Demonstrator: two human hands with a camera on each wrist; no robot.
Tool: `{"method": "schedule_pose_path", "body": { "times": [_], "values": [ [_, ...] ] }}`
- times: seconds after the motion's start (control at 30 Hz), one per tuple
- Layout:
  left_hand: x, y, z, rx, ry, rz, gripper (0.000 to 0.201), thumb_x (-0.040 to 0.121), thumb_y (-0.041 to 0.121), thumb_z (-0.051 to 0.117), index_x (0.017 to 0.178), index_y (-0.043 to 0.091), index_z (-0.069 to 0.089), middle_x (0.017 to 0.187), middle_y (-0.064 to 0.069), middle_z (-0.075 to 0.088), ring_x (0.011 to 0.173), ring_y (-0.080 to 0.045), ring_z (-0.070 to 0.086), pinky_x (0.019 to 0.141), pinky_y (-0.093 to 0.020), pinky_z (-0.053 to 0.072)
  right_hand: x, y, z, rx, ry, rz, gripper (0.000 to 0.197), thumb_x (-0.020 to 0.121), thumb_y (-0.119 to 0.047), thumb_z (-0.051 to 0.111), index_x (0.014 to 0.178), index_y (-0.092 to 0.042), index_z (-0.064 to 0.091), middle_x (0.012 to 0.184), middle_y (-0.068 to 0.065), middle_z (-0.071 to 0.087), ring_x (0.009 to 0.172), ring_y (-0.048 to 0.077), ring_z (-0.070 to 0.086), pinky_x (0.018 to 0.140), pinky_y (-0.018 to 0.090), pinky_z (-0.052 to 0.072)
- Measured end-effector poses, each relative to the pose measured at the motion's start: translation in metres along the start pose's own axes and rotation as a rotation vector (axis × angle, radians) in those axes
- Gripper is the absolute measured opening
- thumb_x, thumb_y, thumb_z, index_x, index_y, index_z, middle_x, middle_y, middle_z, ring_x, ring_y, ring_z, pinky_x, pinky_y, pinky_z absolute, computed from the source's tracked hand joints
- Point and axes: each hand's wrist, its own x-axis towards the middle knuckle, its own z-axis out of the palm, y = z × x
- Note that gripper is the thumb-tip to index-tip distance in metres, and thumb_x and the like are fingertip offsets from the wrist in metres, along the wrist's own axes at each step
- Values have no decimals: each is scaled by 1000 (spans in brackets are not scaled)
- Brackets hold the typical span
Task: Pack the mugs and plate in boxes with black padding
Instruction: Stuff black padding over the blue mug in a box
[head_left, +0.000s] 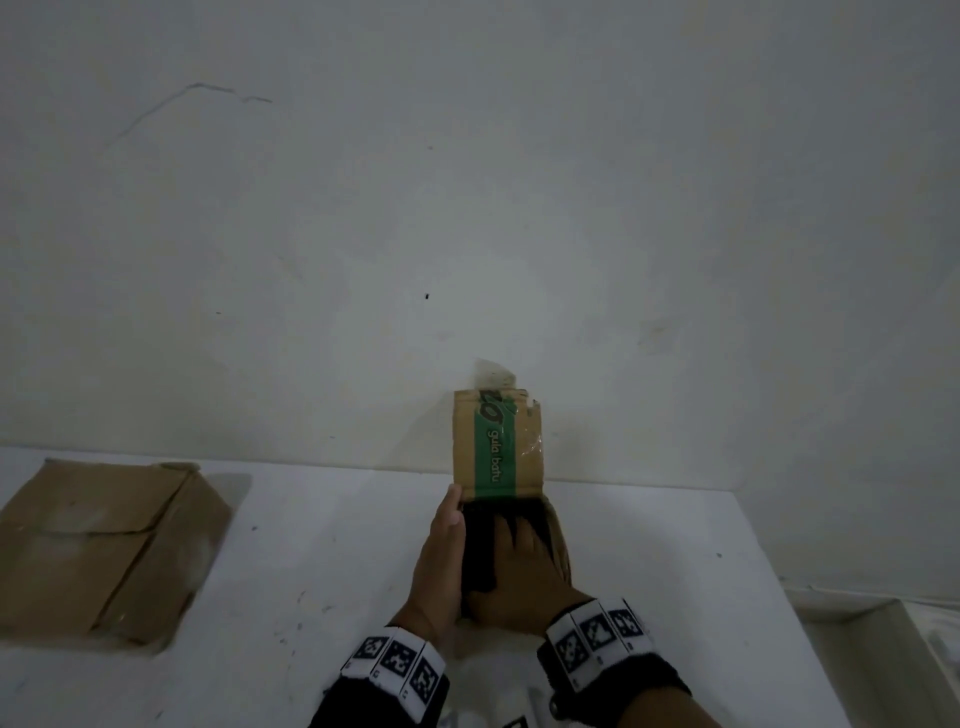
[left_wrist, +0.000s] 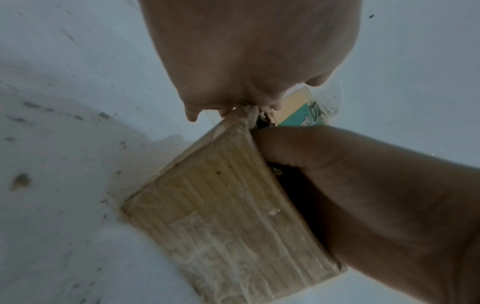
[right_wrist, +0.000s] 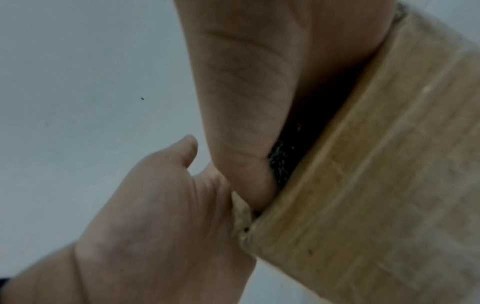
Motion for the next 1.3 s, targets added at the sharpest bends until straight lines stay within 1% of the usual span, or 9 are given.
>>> {"method": "schedule_pose_path", "body": {
  "times": [0.13,0.3,0.53,0.63,0.77,0.9,1.0,1.13,1.3],
  "values": [
    [-2,1,0,20,5,-11,72,54,94,31,118,61,26,147,14,27,137,-9,26,117,-44,21,8,9,-3,-107,-22,-63,90,72,-55,53,146,-18,17,145,10,28,131,32,27,108,42,32],
    [-4,6,0,-25,17,-31,61,70,83,37,124,54,31,146,12,31,135,-9,30,117,-41,22,-6,1,-1,-186,465,-288,46,81,-36,42,114,-12,63,112,4,65,103,21,65,85,32,54],
    [-2,6,-1,-47,21,-45,55,81,70,28,131,47,27,143,13,34,131,-6,33,116,-35,23,4,15,12,-92,155,-469,55,98,-41,25,147,-18,27,154,1,27,142,16,20,118,39,12],
    [0,2,-4,-78,-2,-44,68,65,87,36,125,55,32,142,12,38,131,-9,37,115,-40,28,6,19,-12,183,477,-457,36,86,-32,42,116,-20,58,118,-2,57,109,8,48,95,30,43],
    [8,-7,-6,-59,-35,-54,79,53,93,41,123,56,34,145,12,37,132,-8,37,114,-38,29,16,38,-29,268,885,-247,43,78,-11,57,120,-12,49,115,-2,49,107,12,44,87,26,43],
    [3,22,-6,-45,-70,-101,49,89,61,38,127,31,41,124,10,55,96,13,58,81,-5,45,22,44,-43,888,452,-85,78,85,-7,65,145,-14,15,122,1,47,118,13,42,99,31,36],
    [-13,26,-21,-24,6,-105,47,97,46,12,132,31,41,133,13,51,120,1,45,101,-20,28,14,48,-47,990,466,-112,51,85,-2,64,129,-15,44,108,5,64,113,19,56,95,34,47],
    [-22,19,-30,-50,102,-99,43,96,51,14,123,39,46,124,18,56,123,-9,45,98,-34,31,-9,65,-33,732,523,-269,38,85,4,60,91,-33,66,103,-8,68,104,9,61,93,29,46],
    [-33,19,-23,189,-55,29,35,98,37,39,132,31,46,133,20,45,120,0,43,88,-9,37,-31,84,-6,237,386,-306,46,93,-14,40,117,-54,45,140,-22,34,135,2,20,115,29,4]
  ]
}}
